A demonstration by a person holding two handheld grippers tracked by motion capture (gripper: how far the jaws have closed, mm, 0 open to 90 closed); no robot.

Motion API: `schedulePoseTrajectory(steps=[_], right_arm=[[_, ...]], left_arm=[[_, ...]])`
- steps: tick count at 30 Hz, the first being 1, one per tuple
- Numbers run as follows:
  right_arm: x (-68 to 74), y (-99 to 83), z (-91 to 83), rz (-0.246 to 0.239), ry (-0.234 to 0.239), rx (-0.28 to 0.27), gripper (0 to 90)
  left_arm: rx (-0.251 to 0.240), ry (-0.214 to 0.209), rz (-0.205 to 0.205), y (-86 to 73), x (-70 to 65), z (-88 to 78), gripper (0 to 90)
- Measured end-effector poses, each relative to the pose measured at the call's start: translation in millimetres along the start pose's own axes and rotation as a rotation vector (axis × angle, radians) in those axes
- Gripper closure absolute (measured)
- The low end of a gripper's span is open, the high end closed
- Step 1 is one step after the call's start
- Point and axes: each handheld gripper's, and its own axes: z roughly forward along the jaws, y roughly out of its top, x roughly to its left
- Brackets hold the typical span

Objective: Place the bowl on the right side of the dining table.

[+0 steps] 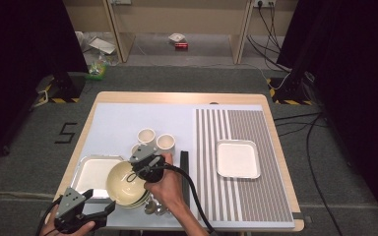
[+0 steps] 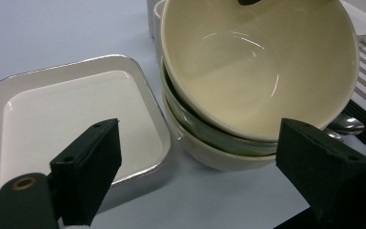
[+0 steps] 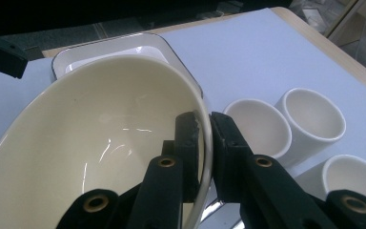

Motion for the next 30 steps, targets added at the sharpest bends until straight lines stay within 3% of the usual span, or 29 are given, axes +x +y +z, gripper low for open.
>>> schedulePoseTrajectory(steps=[4, 10, 18, 27, 30], right_arm=[[-1.5, -1.2, 1.6, 0.01, 0.008, 0.008, 82.6], [-5.0, 0.1, 2.0, 0.061, 0.034, 0.023, 80.3], [-8.1, 4.6, 9.0, 0.094, 0.058, 0.123, 77.9], [-10.0, 6.3, 18.7, 0.095, 0.062, 0.192, 79.4], [-9.4, 7.6, 20.2, 0.074, 0.054, 0.207, 81.0]], left_arm=[[0.0, 0.008, -0.004, 0.1, 0.1, 2.4, 14.3], [0.002, 0.022, -0.008, 1.6, -1.6, 3.0, 12.2], [0.009, 0.029, -0.013, 1.4, -1.7, 3.1, 9.5], [0.01, 0.03, -0.008, 1.7, -1.3, 3.0, 9.1], [0.009, 0.027, -0.009, 1.2, -1.3, 3.0, 9.1]])
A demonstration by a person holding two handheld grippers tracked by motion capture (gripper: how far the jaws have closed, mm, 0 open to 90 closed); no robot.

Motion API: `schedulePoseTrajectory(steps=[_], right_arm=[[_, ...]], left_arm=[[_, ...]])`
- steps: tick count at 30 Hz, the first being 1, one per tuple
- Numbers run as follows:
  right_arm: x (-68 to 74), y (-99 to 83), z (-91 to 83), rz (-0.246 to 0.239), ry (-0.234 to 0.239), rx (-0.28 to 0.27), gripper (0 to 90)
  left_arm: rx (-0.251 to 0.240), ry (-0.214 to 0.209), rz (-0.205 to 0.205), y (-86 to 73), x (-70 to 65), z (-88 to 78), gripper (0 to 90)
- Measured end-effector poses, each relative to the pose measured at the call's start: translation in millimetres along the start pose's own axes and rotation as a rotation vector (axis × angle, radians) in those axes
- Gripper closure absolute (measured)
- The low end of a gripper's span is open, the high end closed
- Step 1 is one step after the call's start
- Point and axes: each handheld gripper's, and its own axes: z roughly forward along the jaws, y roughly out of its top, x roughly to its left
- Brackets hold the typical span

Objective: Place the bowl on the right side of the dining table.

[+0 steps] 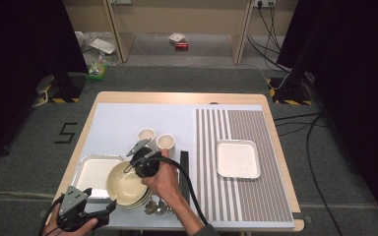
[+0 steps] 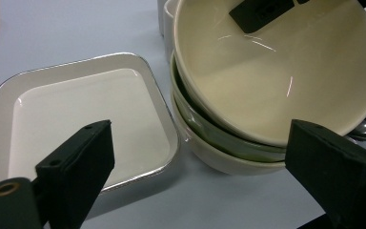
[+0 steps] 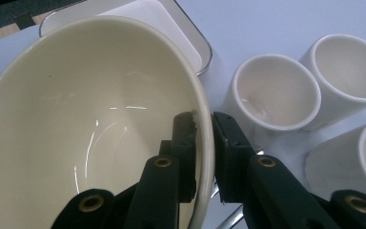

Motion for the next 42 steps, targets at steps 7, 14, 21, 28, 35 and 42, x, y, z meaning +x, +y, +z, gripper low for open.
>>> schedulePoseTrajectory(steps=[7, 14, 21, 28, 35, 42], right_arm=[[2.9, 3.6, -3.8, -0.064, -0.027, 0.016, 84.1], [0.1, 1.2, -4.8, -0.027, 0.009, -0.026, 83.6], [0.2, -0.9, -6.5, -0.015, 0.011, -0.067, 83.1], [4.6, 3.1, -9.3, -0.061, -0.023, -0.064, 83.0], [3.7, 4.1, -9.3, -0.052, -0.021, -0.047, 82.6], [1.1, 7.8, -7.9, -0.033, 0.0, -0.022, 81.7]], left_arm=[[-0.014, -0.019, 0.006, -1.6, -0.4, -1.4, 15.1], [-0.011, -0.038, 0.006, -3.9, -1.6, -2.2, 14.8], [-0.035, -0.037, -0.012, -3.2, 2.0, -4.6, 14.8], [-0.026, -0.017, -0.007, -3.1, 1.1, -0.7, 14.8], [-0.016, 0.001, -0.017, -3.0, 2.1, 2.5, 10.3], [-0.015, 0.013, -0.017, -2.9, 2.2, 3.1, 7.6]])
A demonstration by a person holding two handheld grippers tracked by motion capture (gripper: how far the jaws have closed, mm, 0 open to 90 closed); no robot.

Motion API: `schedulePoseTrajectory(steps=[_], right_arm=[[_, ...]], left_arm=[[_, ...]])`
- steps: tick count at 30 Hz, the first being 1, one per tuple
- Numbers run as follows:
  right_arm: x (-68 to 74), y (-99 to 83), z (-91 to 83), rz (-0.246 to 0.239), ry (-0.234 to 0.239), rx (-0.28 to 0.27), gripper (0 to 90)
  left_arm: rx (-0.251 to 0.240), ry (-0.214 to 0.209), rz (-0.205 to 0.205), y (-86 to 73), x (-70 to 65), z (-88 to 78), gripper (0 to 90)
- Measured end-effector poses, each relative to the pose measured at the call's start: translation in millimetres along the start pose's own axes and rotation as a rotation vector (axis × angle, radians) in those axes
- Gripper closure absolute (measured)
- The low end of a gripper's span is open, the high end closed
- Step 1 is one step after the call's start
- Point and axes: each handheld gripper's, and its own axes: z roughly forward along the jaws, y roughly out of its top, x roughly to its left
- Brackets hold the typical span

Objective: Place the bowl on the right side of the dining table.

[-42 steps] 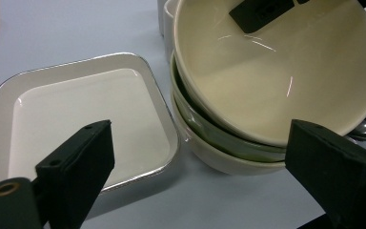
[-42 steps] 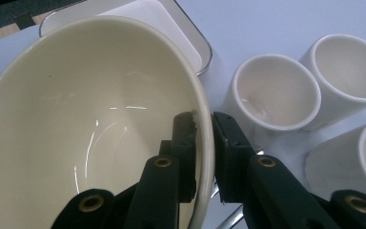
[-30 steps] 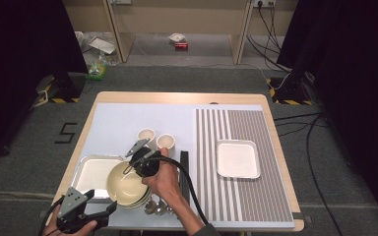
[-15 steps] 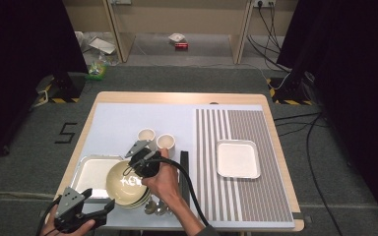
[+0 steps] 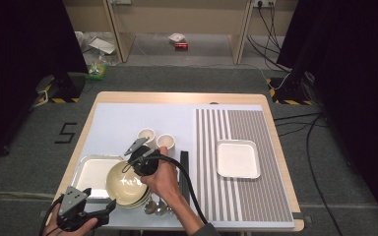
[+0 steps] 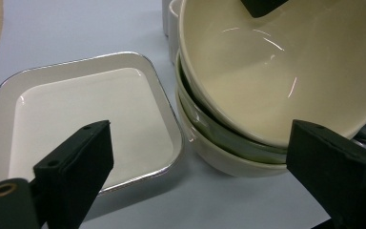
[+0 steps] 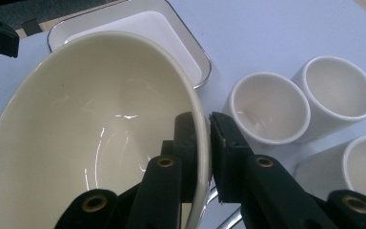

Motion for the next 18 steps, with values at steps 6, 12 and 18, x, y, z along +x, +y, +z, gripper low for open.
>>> schedulePoseTrajectory(steps=[6, 12, 18], right_arm=[[0.7, 4.0, 2.5, -0.008, -0.005, 0.035, 81.4], [2.1, 6.4, 5.5, -0.03, -0.016, 0.057, 81.4], [0.6, 4.4, 4.9, -0.034, -0.005, 0.046, 82.3]], left_arm=[[-0.004, 0.0, -0.003, -0.3, -0.2, 0.2, 7.4], [-0.006, -0.002, -0.009, -0.7, 1.1, 0.8, 6.2], [-0.018, -0.009, -0.003, -0.9, -0.1, -0.5, 8.7]])
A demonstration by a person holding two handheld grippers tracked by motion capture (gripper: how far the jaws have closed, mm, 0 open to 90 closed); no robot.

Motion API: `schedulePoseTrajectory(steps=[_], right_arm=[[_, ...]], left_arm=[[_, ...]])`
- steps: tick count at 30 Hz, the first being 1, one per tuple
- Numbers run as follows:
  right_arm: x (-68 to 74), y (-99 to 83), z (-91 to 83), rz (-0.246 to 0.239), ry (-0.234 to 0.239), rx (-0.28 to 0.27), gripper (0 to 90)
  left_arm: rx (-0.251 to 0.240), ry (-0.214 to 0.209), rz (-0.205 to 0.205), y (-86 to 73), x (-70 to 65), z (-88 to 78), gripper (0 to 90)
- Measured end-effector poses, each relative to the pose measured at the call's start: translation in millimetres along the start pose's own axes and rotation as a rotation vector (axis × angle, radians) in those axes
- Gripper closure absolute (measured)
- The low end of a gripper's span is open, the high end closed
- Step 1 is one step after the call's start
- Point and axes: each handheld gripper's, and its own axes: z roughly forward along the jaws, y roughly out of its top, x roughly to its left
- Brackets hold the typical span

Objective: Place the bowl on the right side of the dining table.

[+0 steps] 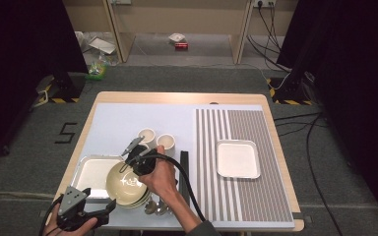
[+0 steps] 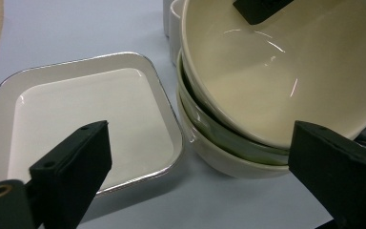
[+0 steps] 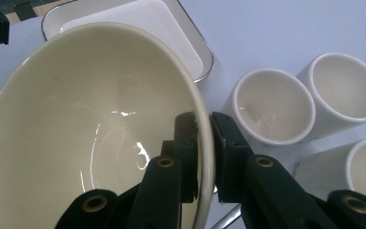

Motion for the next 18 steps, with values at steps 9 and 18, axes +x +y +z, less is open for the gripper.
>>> schedulePoseTrajectory(steps=[9, 18], right_arm=[[-3.3, -7.4, -0.4, 0.034, 0.033, -0.048, 83.3], [-5.3, -7.8, -5.0, 0.064, 0.06, -0.102, 83.2]], left_arm=[[-0.01, -0.049, 0.011, -6.4, 0.0, -5.5, 14.6], [-0.011, -0.057, 0.021, -14.5, 4.5, -14.5, 14.6]])
